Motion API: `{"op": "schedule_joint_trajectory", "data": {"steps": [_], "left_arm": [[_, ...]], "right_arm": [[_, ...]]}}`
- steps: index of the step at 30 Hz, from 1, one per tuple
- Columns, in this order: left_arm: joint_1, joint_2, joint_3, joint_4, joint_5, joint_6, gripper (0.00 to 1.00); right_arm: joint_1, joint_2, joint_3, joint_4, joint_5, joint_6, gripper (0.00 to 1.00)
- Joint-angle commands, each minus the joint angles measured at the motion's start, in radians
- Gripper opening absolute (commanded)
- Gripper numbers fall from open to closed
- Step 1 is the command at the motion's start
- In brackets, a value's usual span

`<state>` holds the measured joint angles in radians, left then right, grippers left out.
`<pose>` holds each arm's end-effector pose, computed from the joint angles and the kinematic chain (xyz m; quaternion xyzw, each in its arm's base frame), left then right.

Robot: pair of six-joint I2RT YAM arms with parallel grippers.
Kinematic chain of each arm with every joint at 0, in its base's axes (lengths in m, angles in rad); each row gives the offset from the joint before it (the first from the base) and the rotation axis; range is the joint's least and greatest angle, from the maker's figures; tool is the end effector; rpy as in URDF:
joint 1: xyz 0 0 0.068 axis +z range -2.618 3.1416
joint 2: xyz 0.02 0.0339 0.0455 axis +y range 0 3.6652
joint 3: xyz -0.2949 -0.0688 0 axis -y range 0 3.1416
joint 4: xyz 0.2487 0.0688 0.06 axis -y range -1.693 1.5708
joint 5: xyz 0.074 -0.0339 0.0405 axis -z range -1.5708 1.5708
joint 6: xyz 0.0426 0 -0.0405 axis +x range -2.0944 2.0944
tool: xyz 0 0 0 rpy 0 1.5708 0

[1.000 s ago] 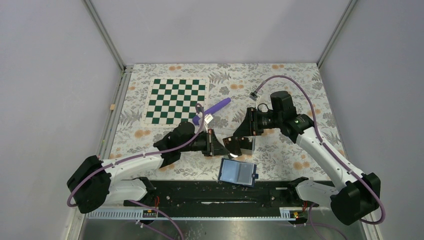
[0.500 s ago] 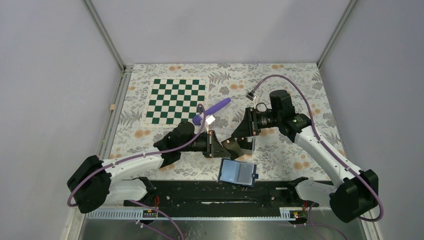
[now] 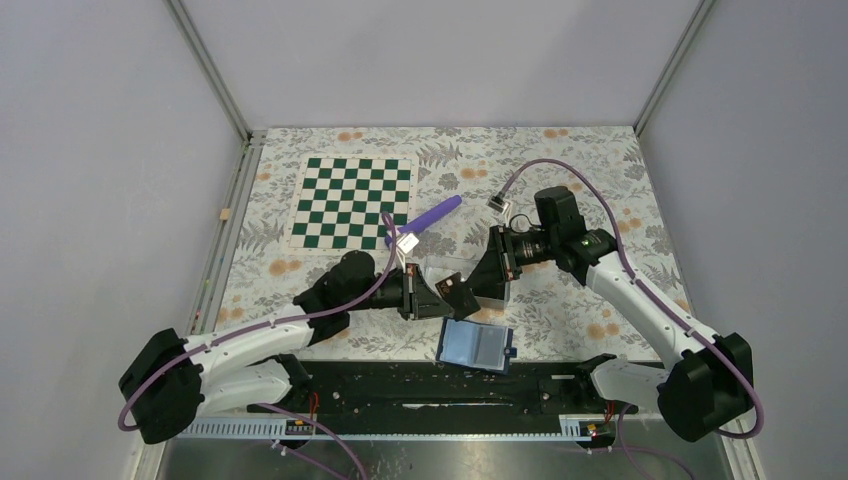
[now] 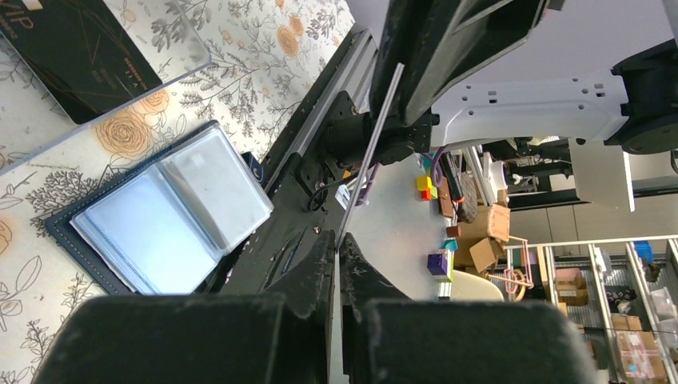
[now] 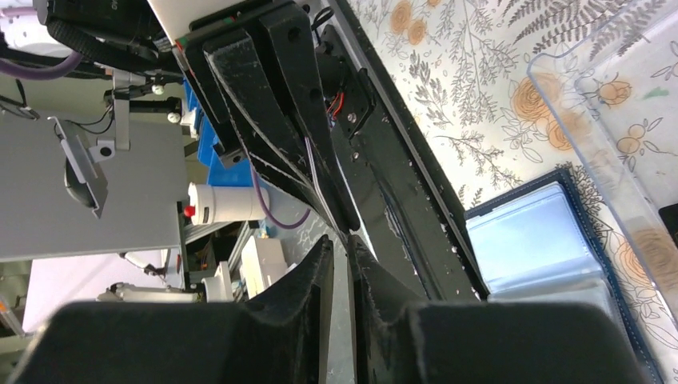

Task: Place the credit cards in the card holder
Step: Place the credit card in the storage box.

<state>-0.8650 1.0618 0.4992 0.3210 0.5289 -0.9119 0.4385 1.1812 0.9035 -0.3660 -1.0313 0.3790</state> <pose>0.1304 -0.1861 0.2626 0.1433 0.7634 -0.5918 0.2157 0.2021 0.1351 0.3183 -0.2435 0.7713 0.5593 0.1816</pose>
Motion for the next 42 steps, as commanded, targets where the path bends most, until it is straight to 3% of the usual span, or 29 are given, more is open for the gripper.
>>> {"op": "schedule_joint_trajectory", "data": {"steps": [1, 8, 18, 31, 39, 42], "left_arm": [[0.006, -0.043, 0.006, 0.130, -0.080, 0.034, 0.00], [0.006, -0.009, 0.029, 0.132, -0.063, 0.030, 0.00], [0.006, 0.051, 0.092, 0.093, -0.045, 0.040, 0.00], [0.006, 0.046, 0.108, 0.096, -0.043, 0.057, 0.00], [0.007, 0.044, 0.104, 0.081, -0.052, 0.055, 0.00], [0.007, 0.038, 0.101, 0.074, -0.060, 0.054, 0.00]], "right_arm": [[0.012, -0.003, -0.019, 0.007, -0.126, 0.005, 0.19], [0.018, -0.025, -0.056, 0.116, -0.171, 0.090, 0.25], [0.050, -0.020, -0.070, 0.111, -0.164, 0.092, 0.29], [0.084, -0.003, -0.060, 0.059, -0.082, 0.049, 0.44], [0.085, -0.025, -0.049, 0.048, 0.005, 0.062, 0.02], [0.085, -0.018, -0.039, 0.026, 0.050, 0.068, 0.00]]}}
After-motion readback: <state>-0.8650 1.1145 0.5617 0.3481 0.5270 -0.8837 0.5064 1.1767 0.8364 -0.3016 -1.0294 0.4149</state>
